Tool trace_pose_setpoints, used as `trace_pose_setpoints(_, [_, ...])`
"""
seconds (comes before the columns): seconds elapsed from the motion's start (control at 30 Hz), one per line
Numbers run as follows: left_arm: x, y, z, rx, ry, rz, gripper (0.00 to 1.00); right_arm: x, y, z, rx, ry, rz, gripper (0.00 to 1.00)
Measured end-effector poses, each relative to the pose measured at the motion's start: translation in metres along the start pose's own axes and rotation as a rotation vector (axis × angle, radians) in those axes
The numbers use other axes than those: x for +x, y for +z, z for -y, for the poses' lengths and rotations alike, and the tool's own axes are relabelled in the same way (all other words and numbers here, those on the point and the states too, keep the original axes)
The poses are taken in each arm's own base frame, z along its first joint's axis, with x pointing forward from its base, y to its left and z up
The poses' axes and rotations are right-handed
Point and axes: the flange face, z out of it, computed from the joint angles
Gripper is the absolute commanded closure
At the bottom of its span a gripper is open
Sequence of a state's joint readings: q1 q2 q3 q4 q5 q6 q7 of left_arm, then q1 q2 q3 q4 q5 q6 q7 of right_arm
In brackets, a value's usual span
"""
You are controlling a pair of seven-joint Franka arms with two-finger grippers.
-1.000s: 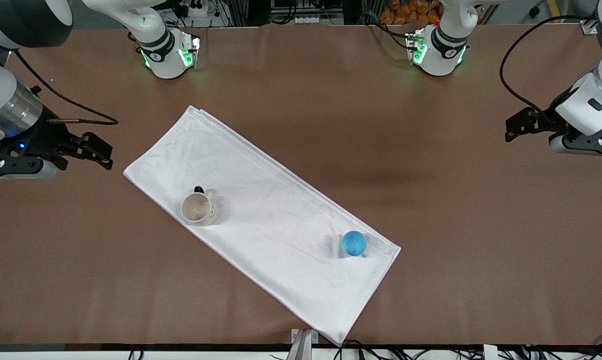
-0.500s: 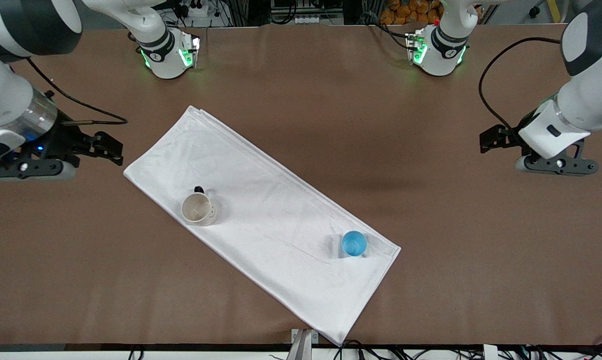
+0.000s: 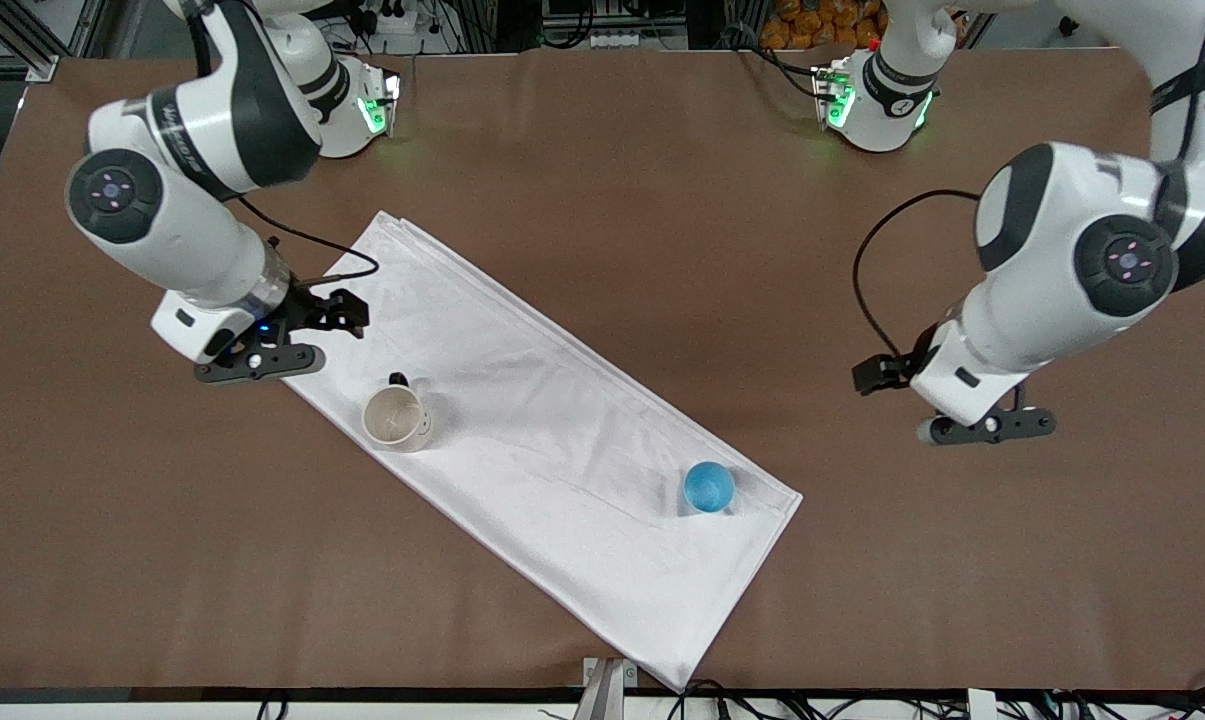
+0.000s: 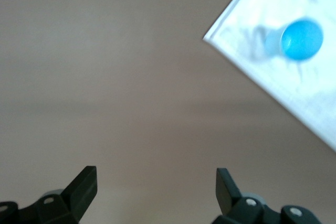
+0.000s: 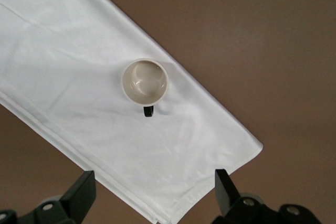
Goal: Place blue cup into white mug on table
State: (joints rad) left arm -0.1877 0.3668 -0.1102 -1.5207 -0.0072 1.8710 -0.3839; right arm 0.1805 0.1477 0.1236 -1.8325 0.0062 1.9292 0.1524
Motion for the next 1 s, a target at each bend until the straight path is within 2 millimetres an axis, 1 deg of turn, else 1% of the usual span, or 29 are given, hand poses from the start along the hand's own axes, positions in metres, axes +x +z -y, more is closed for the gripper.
trace_pose_setpoints(0.07, [0.004,0.018,-0.017,-0.012,-0.027,-0.019,0.00,-0.005,0.019,0.002,0.000,-0.004,-0.001,0.00])
trace_pose_setpoints(0.2, [0.010,0.048,-0.048,-0.040,-0.068,-0.058,0.00,-0.014,0.050,0.002,0.001,-0.006,-0.011,0.00])
trace_pose_setpoints(0.43, [0.018,0.080,-0.084,-0.092,-0.114,-0.122,0.00,-0.028,0.102,0.001,0.010,-0.007,-0.058,0.00])
trace_pose_setpoints(0.53, [0.021,0.092,-0.094,-0.114,-0.118,-0.150,0.00,-0.033,0.123,0.003,0.014,0.009,-0.066,0.00])
trace_pose_setpoints(0.63, [0.026,0.110,-0.102,-0.135,-0.115,-0.177,0.00,-0.034,0.143,0.008,0.020,0.023,-0.070,0.00])
trace_pose_setpoints(0.8, [0.034,0.145,-0.112,-0.167,-0.111,-0.214,0.00,-0.031,0.171,0.018,0.033,0.028,-0.082,0.02])
trace_pose_setpoints(0.9, [0.035,0.165,-0.117,-0.175,-0.107,-0.221,0.00,-0.029,0.188,0.020,0.039,0.030,-0.086,0.03])
trace_pose_setpoints(1.0, [0.034,0.181,-0.123,-0.178,-0.101,-0.220,0.00,-0.027,0.201,0.021,0.044,0.032,-0.090,0.06])
